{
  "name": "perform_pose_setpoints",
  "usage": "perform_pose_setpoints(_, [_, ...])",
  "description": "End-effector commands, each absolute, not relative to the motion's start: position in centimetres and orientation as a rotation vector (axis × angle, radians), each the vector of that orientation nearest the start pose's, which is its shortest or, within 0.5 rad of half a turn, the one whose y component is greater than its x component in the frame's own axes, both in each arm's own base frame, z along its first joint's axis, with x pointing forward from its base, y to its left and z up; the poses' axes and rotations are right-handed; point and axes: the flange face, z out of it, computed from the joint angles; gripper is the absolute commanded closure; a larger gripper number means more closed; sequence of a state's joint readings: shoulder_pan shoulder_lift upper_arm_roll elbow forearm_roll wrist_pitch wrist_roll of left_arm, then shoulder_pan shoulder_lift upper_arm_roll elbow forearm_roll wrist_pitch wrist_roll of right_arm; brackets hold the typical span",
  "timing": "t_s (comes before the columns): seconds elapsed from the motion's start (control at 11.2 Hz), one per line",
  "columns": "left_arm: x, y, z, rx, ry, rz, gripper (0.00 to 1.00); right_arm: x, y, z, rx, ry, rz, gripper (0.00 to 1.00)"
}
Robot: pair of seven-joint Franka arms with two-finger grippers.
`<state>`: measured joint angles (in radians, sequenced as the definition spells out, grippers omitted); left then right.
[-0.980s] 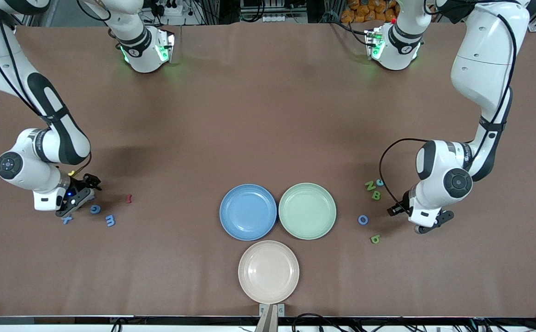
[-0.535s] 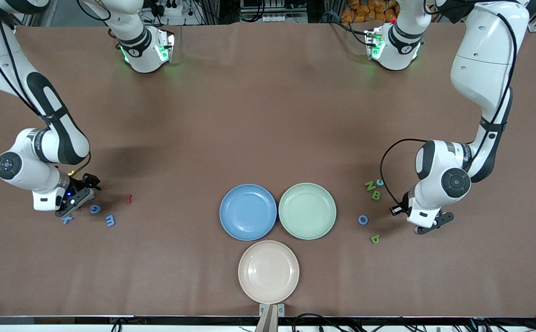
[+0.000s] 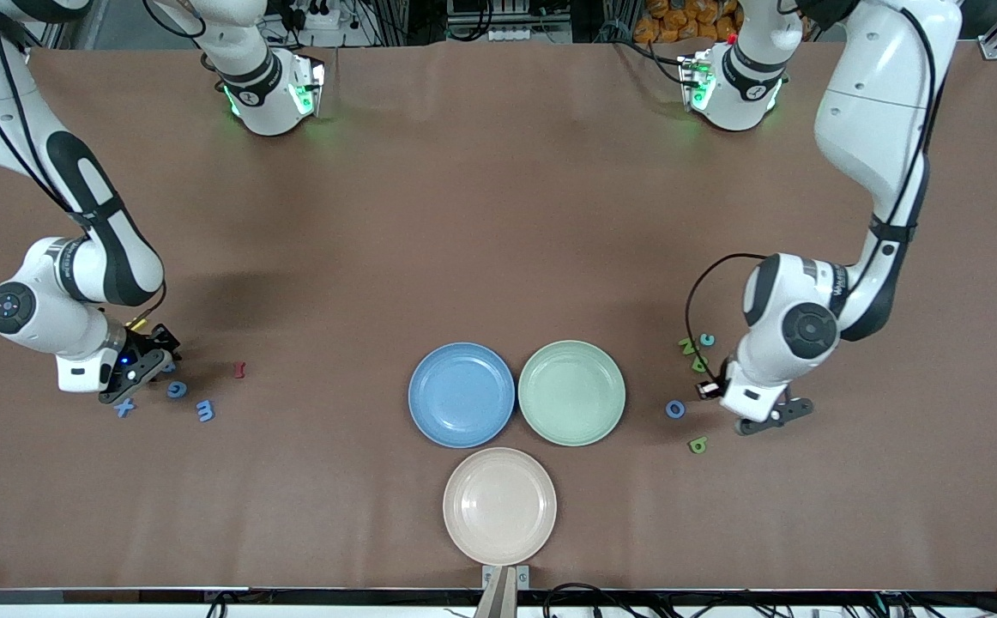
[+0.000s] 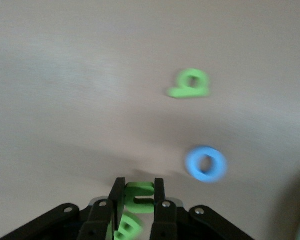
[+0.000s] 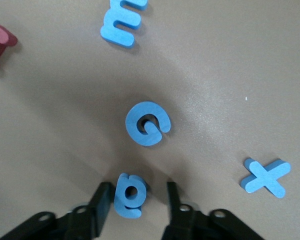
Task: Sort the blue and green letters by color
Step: 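Drop the green u in the green plate while the right gripper drops b in blue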
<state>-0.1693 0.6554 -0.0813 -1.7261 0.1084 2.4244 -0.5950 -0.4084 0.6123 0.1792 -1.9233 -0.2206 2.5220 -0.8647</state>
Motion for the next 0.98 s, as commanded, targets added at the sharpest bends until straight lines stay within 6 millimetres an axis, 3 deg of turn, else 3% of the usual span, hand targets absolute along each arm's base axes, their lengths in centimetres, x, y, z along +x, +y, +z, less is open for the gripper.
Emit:
perform_pose_setpoints(0.0, [63.3,-24.8,25.6,-3.166,-0.348,-0.144,1.0,60.2,-14.4,17.5,-2.919,-1.221,0.033,1.0])
perform_pose_setpoints(0.27, [62.2,-31.5,26.4,-3.225,-0.249,-0.169,1.0,61.7,-13.1,18.7,-2.937,-1.189,-0.019,1.0])
perform_pose_setpoints(0.45, [61.9,-34.3,24.6,-3.252,-0.317,-0.133,0.98,63.4,-7.8,19.8,-2.954,-1.125,-0.071,1.0])
perform_pose_setpoints(0.53, [61.3,-36.7,24.2,-3.266,-0.322,-0.128,0.87,64.1,-4.2,20.3,-2.962,-1.084,-0.092,1.0])
perform_pose_setpoints(0.62, [61.3,-37.5,24.3,-3.273,-0.338,-0.14,0.29,64.5,-0.8,20.8,-2.958,-1.026,-0.093,1.0])
perform_pose_setpoints(0.71, [61.4,-37.6,24.9,-3.274,-0.34,-0.157,0.0,65.4,2.8,22.4,-2.942,-0.919,-0.087,1.0])
perform_pose_setpoints(0.89, [62.8,-35.3,27.3,-3.269,-0.366,-0.214,0.0,67.0,9.9,26.3,-2.909,-0.73,-0.04,1.0])
